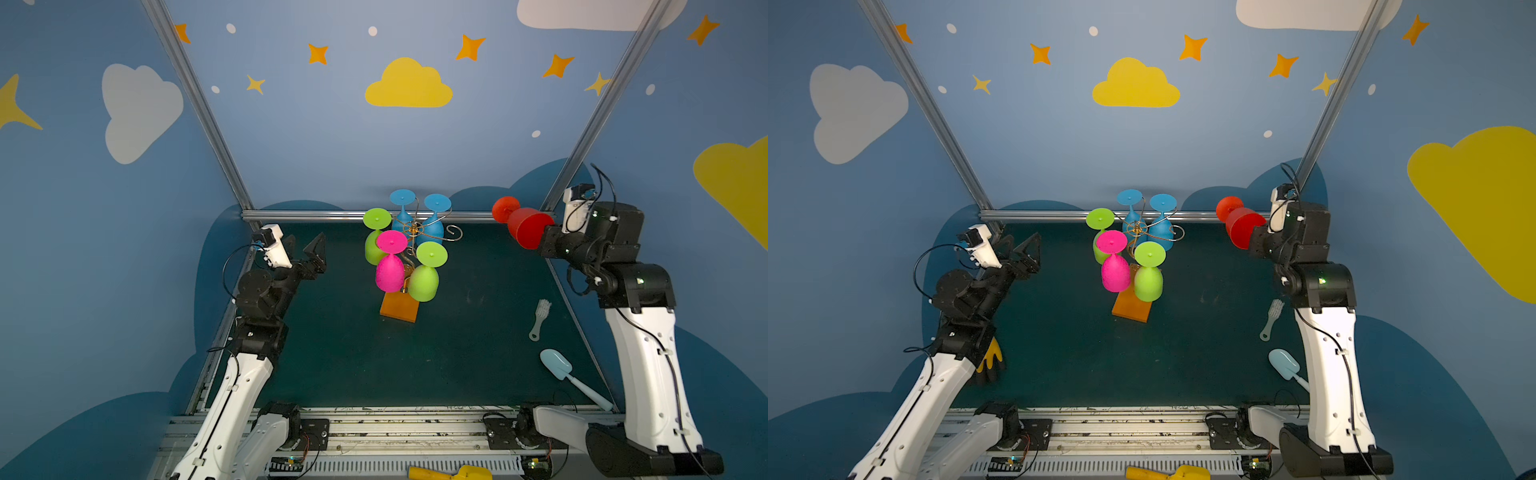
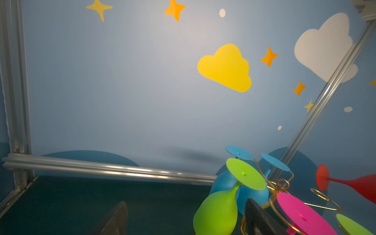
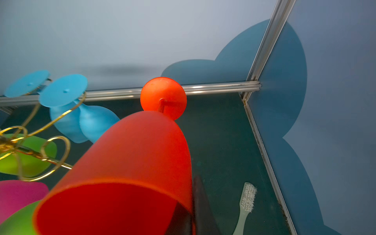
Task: Take the wine glass off the wine glass rack
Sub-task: Place the wine glass at the top-right of the table.
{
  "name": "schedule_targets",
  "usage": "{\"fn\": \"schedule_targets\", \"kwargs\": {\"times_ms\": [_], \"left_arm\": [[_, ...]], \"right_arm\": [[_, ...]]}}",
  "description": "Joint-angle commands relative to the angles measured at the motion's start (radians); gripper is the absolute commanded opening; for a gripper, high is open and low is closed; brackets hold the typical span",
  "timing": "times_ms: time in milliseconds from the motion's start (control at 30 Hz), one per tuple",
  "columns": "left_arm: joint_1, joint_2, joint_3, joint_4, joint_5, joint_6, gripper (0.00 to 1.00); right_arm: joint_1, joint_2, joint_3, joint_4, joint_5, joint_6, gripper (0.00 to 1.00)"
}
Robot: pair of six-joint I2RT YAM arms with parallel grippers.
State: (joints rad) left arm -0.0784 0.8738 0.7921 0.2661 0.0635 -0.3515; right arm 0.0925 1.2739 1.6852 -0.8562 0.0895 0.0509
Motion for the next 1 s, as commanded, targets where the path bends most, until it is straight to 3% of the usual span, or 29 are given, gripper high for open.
{"fn": "schedule_targets", "kwargs": {"times_ms": [0,200,467,967], "left_arm": [[0.018,-0.012,-0.018,-0.033,0.01,0.038,0.89],[0.041,-0.004,-0.043,-0.03,0.043,0.067,0.89],[0.049,-0.034,-0.073,-0.02,0.059,0.086,0.88],[0.08,-0.056,-0.085,-0.022,0.089,0.08,0.88]], "right_arm": [[-0.003,0.077,0.017,-0.044,0.027,-0.019,0.0],[-0.001,0.264,0.109,-0.117,0.001,-0.048,0.0],[0.028,0.551,0.373,-0.286,0.014,-0.088,0.0],[0.104,0.925,0.728,-0.477,0.067,-0.124,0.0]]}}
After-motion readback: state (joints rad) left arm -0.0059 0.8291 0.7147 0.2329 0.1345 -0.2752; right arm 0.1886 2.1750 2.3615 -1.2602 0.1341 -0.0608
